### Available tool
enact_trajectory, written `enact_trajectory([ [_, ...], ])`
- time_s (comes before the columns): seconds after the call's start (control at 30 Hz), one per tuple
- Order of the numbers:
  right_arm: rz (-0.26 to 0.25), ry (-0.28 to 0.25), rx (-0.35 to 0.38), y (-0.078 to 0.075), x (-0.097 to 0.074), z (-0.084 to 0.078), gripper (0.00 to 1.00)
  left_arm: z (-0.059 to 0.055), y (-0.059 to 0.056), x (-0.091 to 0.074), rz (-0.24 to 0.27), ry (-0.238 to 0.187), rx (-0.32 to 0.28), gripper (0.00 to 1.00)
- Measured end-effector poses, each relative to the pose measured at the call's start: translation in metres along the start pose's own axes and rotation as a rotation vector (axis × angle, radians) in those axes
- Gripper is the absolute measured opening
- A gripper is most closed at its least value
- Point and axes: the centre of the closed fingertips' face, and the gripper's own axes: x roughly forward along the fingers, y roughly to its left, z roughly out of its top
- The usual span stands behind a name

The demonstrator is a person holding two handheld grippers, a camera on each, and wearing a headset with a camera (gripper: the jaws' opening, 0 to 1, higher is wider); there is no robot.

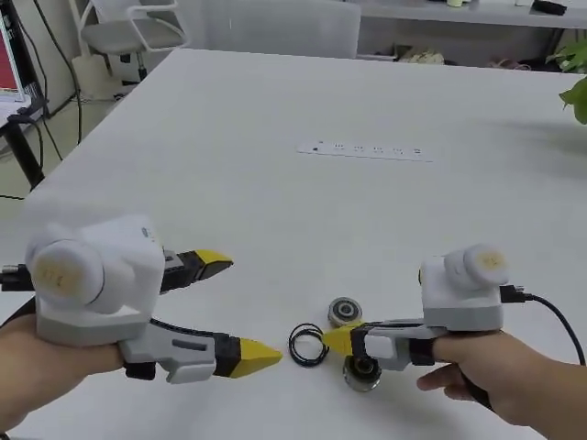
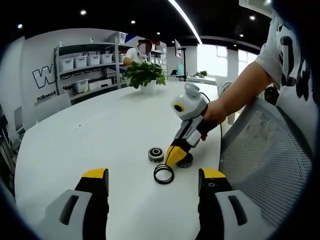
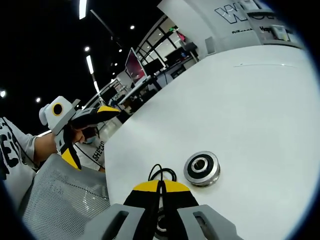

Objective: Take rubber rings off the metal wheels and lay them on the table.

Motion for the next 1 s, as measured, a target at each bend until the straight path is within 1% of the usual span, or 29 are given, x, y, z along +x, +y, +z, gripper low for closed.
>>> enact_trajectory([
  [0.2, -0.013, 0.000, 0.011, -0.0035, -0.0004, -0.0011, 0.00, -0.0022, 0.0000, 0.0012, -0.002, 0.006, -0.003, 0.70],
  [0.5, -0.023, 0.003, -0.002, -0.0053, -0.0002, -0.0021, 0.00, -0.0036, -0.0016, 0.0022, -0.005, 0.013, -0.005, 0.70],
  [0.67, -0.031, 0.008, -0.026, -0.0055, -0.0001, -0.0021, 0.00, -0.0040, -0.0021, 0.0013, -0.005, 0.016, -0.004, 0.69],
  [1.0, -0.030, 0.010, -0.052, -0.0017, -0.0030, 0.0002, 0.06, -0.0025, -0.0019, -0.0007, 0.000, 0.019, 0.001, 0.69],
])
